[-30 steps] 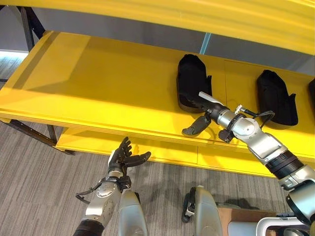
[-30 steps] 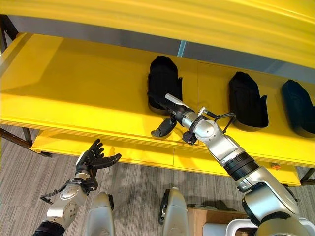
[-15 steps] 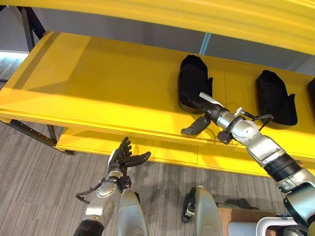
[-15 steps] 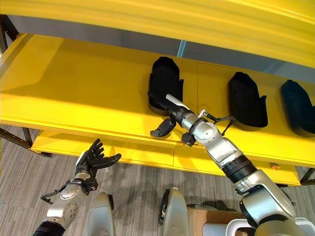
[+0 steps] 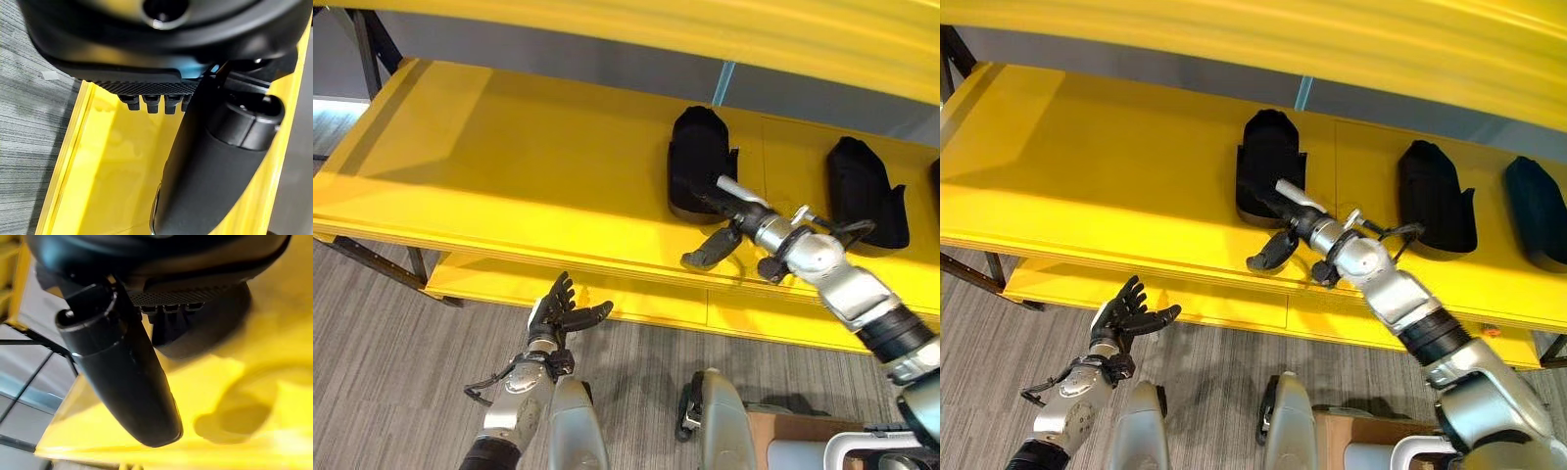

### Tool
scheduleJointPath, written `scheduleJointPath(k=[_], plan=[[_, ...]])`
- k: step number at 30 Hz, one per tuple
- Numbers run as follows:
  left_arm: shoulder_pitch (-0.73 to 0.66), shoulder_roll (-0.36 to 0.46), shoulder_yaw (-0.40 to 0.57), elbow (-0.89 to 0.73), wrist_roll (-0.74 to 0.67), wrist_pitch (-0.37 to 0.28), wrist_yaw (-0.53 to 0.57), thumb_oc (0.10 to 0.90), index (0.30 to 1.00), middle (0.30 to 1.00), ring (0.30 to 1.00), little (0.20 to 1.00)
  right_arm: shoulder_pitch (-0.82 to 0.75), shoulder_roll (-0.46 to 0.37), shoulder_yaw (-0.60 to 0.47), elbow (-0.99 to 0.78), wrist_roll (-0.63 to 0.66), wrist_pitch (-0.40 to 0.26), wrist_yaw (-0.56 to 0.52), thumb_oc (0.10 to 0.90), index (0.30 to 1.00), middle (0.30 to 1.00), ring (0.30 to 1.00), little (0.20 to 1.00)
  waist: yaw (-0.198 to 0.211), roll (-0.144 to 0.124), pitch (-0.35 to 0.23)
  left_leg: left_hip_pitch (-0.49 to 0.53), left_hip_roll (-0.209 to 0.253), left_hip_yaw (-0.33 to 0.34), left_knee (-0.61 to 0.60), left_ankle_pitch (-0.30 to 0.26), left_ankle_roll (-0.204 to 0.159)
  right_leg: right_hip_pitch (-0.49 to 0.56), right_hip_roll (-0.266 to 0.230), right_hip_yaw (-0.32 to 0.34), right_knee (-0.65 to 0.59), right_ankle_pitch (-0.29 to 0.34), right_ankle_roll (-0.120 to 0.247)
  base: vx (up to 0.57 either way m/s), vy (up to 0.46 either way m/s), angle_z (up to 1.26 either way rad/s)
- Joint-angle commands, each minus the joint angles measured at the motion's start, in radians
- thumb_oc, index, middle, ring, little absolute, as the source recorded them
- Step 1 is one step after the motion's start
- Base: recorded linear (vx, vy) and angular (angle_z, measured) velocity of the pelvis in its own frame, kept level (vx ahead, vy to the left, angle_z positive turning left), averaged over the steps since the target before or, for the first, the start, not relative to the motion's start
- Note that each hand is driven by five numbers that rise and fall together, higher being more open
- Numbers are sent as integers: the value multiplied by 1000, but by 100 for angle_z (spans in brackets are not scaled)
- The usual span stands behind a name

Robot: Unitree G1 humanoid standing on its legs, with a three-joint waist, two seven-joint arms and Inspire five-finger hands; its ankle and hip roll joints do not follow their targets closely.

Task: Move parts from the plastic box to the shelf.

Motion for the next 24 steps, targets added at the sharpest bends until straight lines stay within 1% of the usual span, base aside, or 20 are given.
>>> scheduleJointPath(k=[1,8,11,14,16,18,19,20,21,23,24], plan=[[-23,32,8,-81,2,-75,-18,900,1000,1000,1000,1000,-99,-64,-119,-101,4,-94,-68,900,1000,1000,1000,1000,15,-19,-40,-22,32,-97,-3,19,17,108,-54,24,-117,50,58,0,0,0],[-10,35,10,-89,3,-74,-30,900,1000,1000,1000,1000,-126,-170,-138,-194,35,-118,-55,900,1000,1000,1000,1000,9,-28,-49,-22,33,-98,-8,22,14,105,-54,23,-118,49,59,0,0,0],[-10,34,9,-91,2,-74,-29,900,1000,1000,1000,1000,-116,-191,-154,-215,56,-132,-62,900,1000,1000,1000,1000,5,-30,-51,-23,36,-99,-13,25,13,106,-53,22,-122,52,59,0,0,0],[-6,32,9,-95,2,-75,-28,900,1000,1000,1000,1000,-76,-187,-191,-233,74,-143,-74,900,1000,1000,1000,1000,1,-28,-52,-22,37,-98,-16,27,14,106,-52,22,-124,53,59,0,0,0],[-4,28,13,-94,7,-75,-26,900,1000,1000,1000,1000,-28,-160,-236,-246,97,-160,-91,900,1000,1000,1000,1000,-5,-25,-51,-21,36,-98,-21,30,14,108,-51,24,-129,55,59,0,0,0],[-2,27,13,-95,8,-76,-26,900,1000,1000,1000,1000,-3,-146,-258,-252,102,-167,-98,900,1000,1000,1000,1000,-5,-24,-51,-20,36,-98,-23,32,14,108,-50,24,-130,55,60,0,0,0],[3,20,18,-92,10,-77,-21,900,1000,1000,1000,1000,61,-97,-307,-250,119,-178,-117,900,1000,1000,1000,1000,-7,-21,-50,-18,36,-99,-29,36,16,111,-51,20,-137,57,60,0,0,0],[3,22,17,-92,10,-77,-21,900,1000,1000,1000,1000,64,-96,-311,-252,119,-177,-117,900,1000,1000,1000,1000,-6,-22,-50,-18,36,-99,-29,36,16,111,-51,20,-137,57,60,0,0,0],[9,12,21,-93,11,-80,-14,900,1000,1000,1000,1000,139,-36,-370,-262,125,-191,-143,900,1000,1000,1000,1000,-10,-17,-45,-12,37,-97,-30,32,17,117,-50,21,-139,55,62,0,0,0],[16,3,27,-93,10,-80,-9,900,1000,1000,1000,1000,203,16,-412,-266,121,-198,-160,900,1000,1000,1000,1000,-17,-13,-46,-14,35,-97,-40,41,20,114,-50,20,-144,62,62,15,3,1],[24,-4,31,-92,12,-80,-6,900,1000,1000,1000,1000,258,44,-451,-285,106,-203,-173,900,1000,1000,1000,1000,-22,-9,-42,-9,35,-95,-41,37,21,120,-49,22,-147,60,63,0,0,0]])
